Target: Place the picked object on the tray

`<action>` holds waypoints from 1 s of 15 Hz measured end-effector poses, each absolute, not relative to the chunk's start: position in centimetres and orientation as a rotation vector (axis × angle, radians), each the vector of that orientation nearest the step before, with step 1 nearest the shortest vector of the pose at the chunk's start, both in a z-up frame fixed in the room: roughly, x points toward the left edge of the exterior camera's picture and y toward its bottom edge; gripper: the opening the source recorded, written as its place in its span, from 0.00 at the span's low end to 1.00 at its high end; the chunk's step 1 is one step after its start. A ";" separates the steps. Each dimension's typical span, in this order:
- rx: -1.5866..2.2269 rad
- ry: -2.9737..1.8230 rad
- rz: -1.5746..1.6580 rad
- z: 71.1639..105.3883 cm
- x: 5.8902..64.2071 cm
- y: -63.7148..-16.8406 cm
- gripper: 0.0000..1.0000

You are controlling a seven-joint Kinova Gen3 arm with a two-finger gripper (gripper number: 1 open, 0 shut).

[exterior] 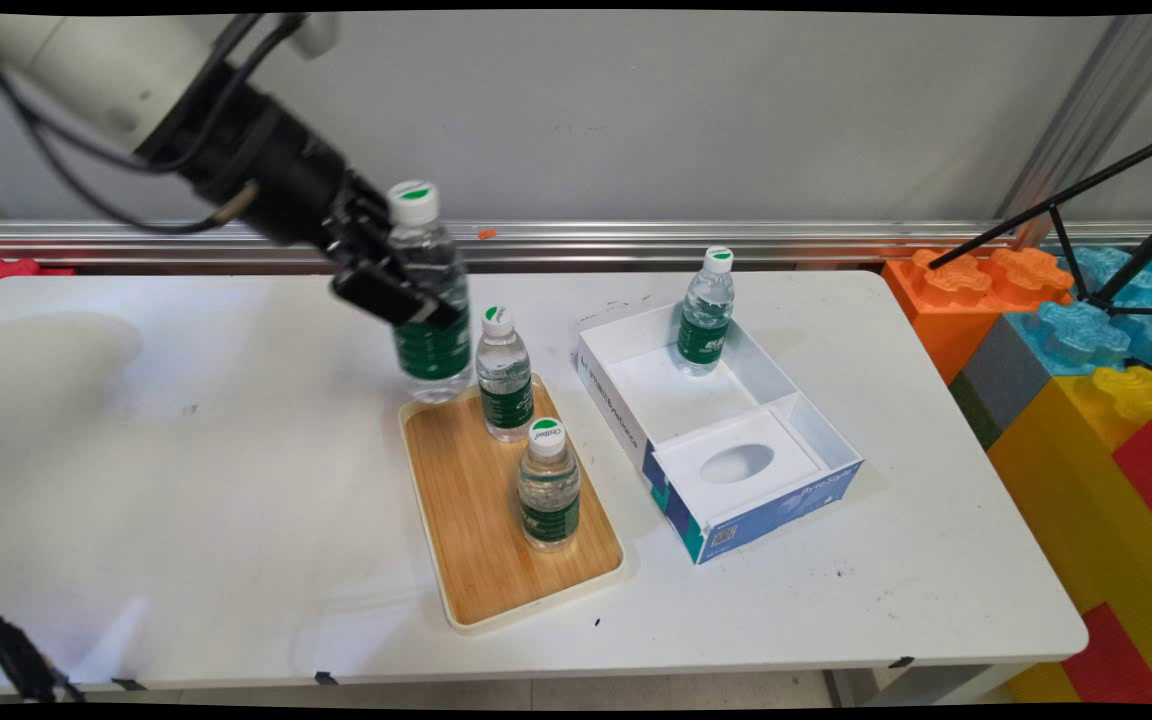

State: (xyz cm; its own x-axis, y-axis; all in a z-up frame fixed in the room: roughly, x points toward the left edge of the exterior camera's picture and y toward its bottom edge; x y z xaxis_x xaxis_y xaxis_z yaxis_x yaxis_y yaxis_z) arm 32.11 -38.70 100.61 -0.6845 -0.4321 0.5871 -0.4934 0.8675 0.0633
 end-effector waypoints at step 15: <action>0.582 -2.392 0.201 89.0 39.4 -39.8 0.00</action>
State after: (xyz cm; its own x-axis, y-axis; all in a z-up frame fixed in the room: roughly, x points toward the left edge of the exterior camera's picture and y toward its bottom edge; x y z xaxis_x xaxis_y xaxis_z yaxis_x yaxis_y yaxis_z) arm 39.45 -39.80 88.95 -0.6842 -0.3561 0.6365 -0.4571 0.8894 0.0061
